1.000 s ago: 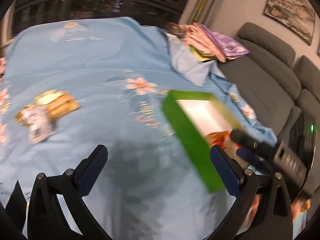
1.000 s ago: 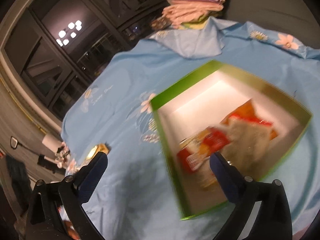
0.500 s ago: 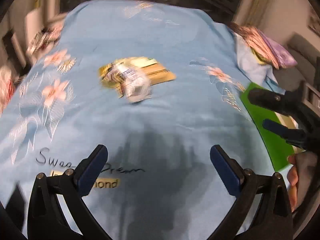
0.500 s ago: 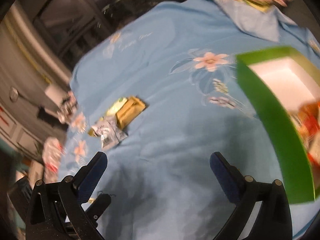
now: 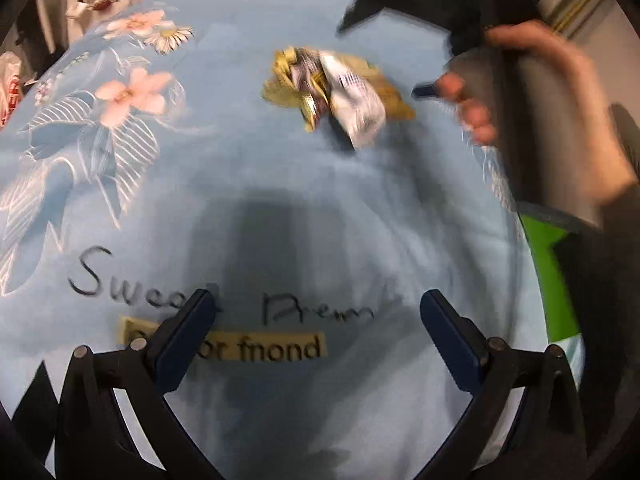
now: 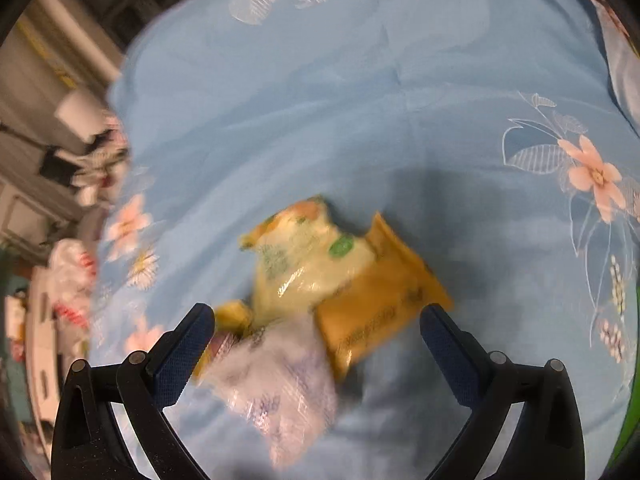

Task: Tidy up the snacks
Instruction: 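Grasp the yellow snack packet from the pile with the right gripper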

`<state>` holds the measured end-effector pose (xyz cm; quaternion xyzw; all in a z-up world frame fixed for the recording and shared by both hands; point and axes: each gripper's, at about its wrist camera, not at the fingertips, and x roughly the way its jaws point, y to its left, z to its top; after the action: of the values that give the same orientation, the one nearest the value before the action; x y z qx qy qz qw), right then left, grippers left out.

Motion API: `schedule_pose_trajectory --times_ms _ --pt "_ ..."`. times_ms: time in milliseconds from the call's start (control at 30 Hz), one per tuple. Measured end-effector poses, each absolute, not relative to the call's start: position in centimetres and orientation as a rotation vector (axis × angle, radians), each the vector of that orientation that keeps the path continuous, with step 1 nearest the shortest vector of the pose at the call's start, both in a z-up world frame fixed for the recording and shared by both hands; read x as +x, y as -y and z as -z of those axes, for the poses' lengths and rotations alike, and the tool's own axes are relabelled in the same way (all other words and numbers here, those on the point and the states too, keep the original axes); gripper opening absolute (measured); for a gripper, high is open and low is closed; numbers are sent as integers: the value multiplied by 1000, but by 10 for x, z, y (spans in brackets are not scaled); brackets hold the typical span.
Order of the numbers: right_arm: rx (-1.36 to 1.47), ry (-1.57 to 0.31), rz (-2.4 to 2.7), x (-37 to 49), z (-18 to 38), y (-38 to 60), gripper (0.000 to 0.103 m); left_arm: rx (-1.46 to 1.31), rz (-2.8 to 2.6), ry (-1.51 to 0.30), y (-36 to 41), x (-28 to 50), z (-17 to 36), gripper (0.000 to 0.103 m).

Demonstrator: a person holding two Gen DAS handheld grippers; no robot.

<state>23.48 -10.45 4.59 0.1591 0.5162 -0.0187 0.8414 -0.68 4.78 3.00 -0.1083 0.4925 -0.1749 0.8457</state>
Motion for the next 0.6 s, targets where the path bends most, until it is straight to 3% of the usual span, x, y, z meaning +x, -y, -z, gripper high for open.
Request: schedule_pose_trajectory --times_ms 133,367,533,600 --pt "261 -1132 68 253 -32 103 102 -117 295 -949 -52 -6 -42 103" --pt "188 -1153 22 232 -26 127 102 -265 308 -1035 -71 1 -36 103" --pt "206 -1204 5 237 -5 125 102 -117 275 -985 -52 -9 -39 103" --pt "85 -1165 15 240 -3 107 102 -89 298 -997 -44 -11 -37 103"
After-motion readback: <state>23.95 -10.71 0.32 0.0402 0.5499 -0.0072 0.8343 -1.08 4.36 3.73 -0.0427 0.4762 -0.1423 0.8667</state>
